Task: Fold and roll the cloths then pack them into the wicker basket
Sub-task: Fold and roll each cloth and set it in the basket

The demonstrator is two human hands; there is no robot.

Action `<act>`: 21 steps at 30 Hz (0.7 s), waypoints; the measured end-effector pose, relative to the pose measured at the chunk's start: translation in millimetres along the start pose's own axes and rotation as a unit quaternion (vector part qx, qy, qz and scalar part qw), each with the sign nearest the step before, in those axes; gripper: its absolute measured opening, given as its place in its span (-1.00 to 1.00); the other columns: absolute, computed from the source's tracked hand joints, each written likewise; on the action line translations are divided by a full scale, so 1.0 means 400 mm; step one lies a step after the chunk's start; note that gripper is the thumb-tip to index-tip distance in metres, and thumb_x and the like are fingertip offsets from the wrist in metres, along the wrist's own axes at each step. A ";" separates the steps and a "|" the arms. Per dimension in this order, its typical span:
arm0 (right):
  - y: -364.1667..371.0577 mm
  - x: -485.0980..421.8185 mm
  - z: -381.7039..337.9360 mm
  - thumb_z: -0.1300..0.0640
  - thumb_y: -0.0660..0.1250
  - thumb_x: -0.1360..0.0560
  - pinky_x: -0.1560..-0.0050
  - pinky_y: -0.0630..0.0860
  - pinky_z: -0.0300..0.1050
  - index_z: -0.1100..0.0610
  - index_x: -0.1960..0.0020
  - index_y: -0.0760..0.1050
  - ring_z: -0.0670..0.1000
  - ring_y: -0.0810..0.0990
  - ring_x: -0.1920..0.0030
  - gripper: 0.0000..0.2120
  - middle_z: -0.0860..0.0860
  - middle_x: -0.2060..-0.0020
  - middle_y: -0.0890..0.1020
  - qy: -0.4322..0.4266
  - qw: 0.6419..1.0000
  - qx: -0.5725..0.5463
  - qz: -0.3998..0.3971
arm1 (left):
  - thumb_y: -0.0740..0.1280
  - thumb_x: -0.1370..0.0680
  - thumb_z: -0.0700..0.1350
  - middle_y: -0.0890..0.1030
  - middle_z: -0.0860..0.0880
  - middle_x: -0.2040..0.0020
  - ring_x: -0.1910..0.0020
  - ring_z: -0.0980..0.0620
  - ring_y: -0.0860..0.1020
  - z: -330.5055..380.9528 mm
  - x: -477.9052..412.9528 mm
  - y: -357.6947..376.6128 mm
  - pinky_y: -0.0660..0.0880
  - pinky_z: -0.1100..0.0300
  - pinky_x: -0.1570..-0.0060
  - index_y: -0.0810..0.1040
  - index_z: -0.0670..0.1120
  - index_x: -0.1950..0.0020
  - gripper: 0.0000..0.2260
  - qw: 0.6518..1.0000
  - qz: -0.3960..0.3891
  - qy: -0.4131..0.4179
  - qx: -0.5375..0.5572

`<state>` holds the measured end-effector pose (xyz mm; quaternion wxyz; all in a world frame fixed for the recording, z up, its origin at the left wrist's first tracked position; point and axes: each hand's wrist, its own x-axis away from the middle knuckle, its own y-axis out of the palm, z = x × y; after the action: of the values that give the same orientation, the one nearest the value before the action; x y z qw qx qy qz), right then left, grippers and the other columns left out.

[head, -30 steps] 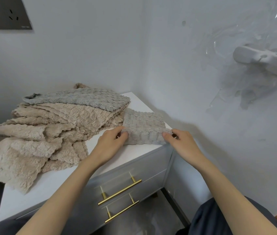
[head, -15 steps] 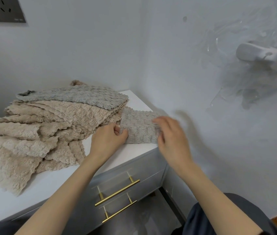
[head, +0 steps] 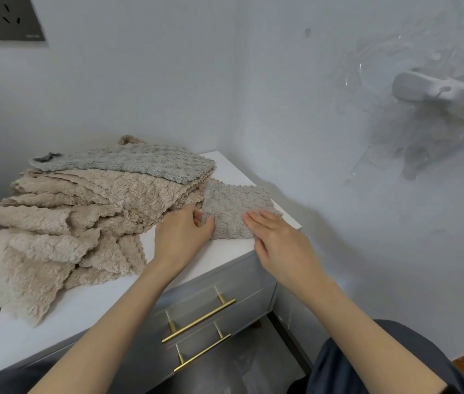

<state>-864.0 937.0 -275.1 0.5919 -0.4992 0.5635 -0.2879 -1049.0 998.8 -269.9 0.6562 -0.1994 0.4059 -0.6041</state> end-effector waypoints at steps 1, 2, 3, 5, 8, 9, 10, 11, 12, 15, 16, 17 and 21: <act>-0.007 0.005 0.012 0.21 0.15 -0.61 -0.41 -0.06 -0.28 0.09 -0.48 0.30 -0.02 0.26 -0.48 -0.57 -0.04 -0.45 0.34 0.003 1.000 0.009 0.004 | 0.30 -0.52 0.05 0.51 0.11 0.29 0.21 0.01 0.53 0.001 0.002 -0.002 0.38 0.15 0.26 0.47 -0.05 0.12 -0.82 1.000 0.006 0.005 0.002; -0.012 0.009 0.022 0.17 0.13 -0.63 -0.42 -0.07 -0.30 0.08 -0.49 0.28 -0.05 0.25 -0.48 -0.58 -0.05 -0.45 0.33 0.002 1.000 0.021 -0.001 | 0.31 -0.52 0.04 0.51 0.11 0.30 0.23 0.03 0.53 0.001 0.004 -0.004 0.38 0.15 0.29 0.46 -0.05 0.11 -0.83 1.000 0.013 0.012 0.008; -0.017 0.013 0.031 0.12 0.09 -0.65 -0.43 -0.09 -0.32 0.05 -0.51 0.23 -0.09 0.20 -0.49 -0.57 -0.08 -0.47 0.29 0.000 0.999 0.031 -0.010 | 0.32 -0.52 0.02 0.51 0.10 0.30 0.24 0.04 0.52 0.002 0.008 -0.006 0.39 0.15 0.30 0.45 -0.05 0.10 -0.84 0.999 0.020 0.022 0.015; -0.020 0.015 0.049 0.07 0.05 -0.66 -0.45 -0.09 -0.32 0.00 -0.53 0.16 -0.14 0.14 -0.50 -0.56 -0.12 -0.49 0.24 0.000 0.999 0.031 -0.024 | 0.31 -0.54 -0.03 0.52 0.05 0.22 0.17 0.01 0.50 0.004 0.013 -0.010 0.44 0.09 0.25 0.43 -0.06 0.06 -0.87 0.997 0.032 0.062 0.019; -0.028 0.012 0.065 0.08 0.07 -0.66 -0.44 0.02 -0.31 -0.03 -0.52 0.18 -0.14 0.17 -0.49 -0.57 -0.14 -0.48 0.26 0.003 1.000 0.016 -0.024 | 0.28 -0.57 -0.14 0.51 -0.01 -0.03 -0.03 -0.02 0.45 0.006 0.018 -0.015 0.43 0.08 0.03 0.52 -0.08 -0.10 -0.88 0.984 0.029 0.176 -0.005; -0.031 0.011 0.066 0.10 0.09 -0.65 -0.42 0.10 -0.29 -0.03 -0.51 0.21 -0.12 0.20 -0.48 -0.57 -0.14 -0.47 0.30 0.005 1.000 0.005 -0.024 | 0.29 -0.57 -0.17 0.54 -0.02 -0.08 -0.06 -0.05 0.45 0.006 0.019 -0.019 0.43 0.06 -0.02 0.56 -0.08 -0.13 -0.85 0.975 0.022 0.219 -0.021; -0.032 0.010 0.067 0.13 0.11 -0.64 -0.39 0.20 -0.26 -0.02 -0.50 0.24 -0.10 0.24 -0.46 -0.57 -0.13 -0.45 0.33 0.007 1.000 -0.004 -0.023 | 0.30 -0.57 -0.19 0.58 -0.01 -0.10 -0.08 -0.08 0.47 0.004 0.019 -0.024 0.44 0.02 -0.06 0.60 -0.07 -0.14 -0.83 0.966 0.018 0.255 -0.036; -0.033 0.010 0.068 0.17 0.13 -0.62 -0.34 0.28 -0.23 -0.02 -0.49 0.26 -0.09 0.27 -0.44 -0.56 -0.12 -0.44 0.35 0.008 1.000 -0.010 -0.022 | 0.31 -0.57 -0.19 0.61 0.01 -0.11 -0.11 -0.10 0.49 0.000 0.019 -0.030 0.45 -0.02 -0.08 0.62 -0.06 -0.15 -0.81 0.960 0.012 0.276 -0.047; -0.033 0.010 0.068 0.20 0.14 -0.60 -0.29 0.34 -0.20 -0.01 -0.48 0.27 -0.08 0.29 -0.42 -0.54 -0.12 -0.42 0.37 0.009 1.000 -0.017 -0.021 | 0.31 -0.57 -0.16 0.62 0.04 -0.15 -0.16 -0.10 0.50 -0.005 0.020 -0.036 0.46 -0.04 -0.10 0.61 -0.03 -0.19 -0.78 0.959 -0.001 0.278 -0.055; -0.029 0.007 0.072 0.28 0.15 -0.55 -0.21 0.40 -0.15 0.00 -0.46 0.31 -0.06 0.32 -0.36 -0.50 -0.09 -0.36 0.43 0.019 0.998 -0.060 -0.016 | 0.28 -0.55 0.00 0.46 0.20 -0.35 -0.38 0.04 0.33 -0.029 0.021 -0.047 0.33 0.03 -0.30 0.42 0.12 -0.40 -0.60 0.961 -0.072 0.248 -0.097; -0.028 0.005 0.074 0.29 0.15 -0.55 -0.18 0.43 -0.12 0.00 -0.45 0.32 -0.06 0.32 -0.33 -0.51 -0.09 -0.33 0.45 0.025 0.997 -0.076 -0.015 | 0.28 -0.54 0.03 0.41 0.23 -0.38 -0.41 0.09 0.29 -0.035 0.019 -0.048 0.27 0.07 -0.32 0.36 0.15 -0.43 -0.55 0.960 -0.085 0.246 -0.106; -0.027 0.003 0.076 0.28 0.14 -0.55 -0.15 0.44 -0.10 0.01 -0.43 0.33 -0.06 0.32 -0.30 -0.52 -0.09 -0.31 0.46 0.029 0.995 -0.090 -0.015 | 0.28 -0.54 0.04 0.40 0.23 -0.39 -0.41 0.11 0.28 -0.038 0.018 -0.047 0.25 0.10 -0.33 0.34 0.16 -0.44 -0.54 0.960 -0.089 0.245 -0.106; -0.024 -0.003 0.093 0.22 0.12 -0.60 -0.19 0.38 -0.12 0.02 -0.41 0.36 -0.08 0.31 -0.28 -0.60 -0.09 -0.25 0.50 0.036 0.992 -0.120 -0.029 | 0.28 -0.56 -0.04 0.53 0.08 -0.26 -0.31 0.07 0.38 -0.033 0.009 -0.041 0.32 0.10 -0.26 0.41 0.08 -0.39 -0.61 0.969 -0.072 0.224 -0.076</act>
<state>-826.4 944.9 -270.7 0.4985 -0.5720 0.6000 -0.2535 -1069.7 995.2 -266.5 0.4859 -0.1372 0.5720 -0.6465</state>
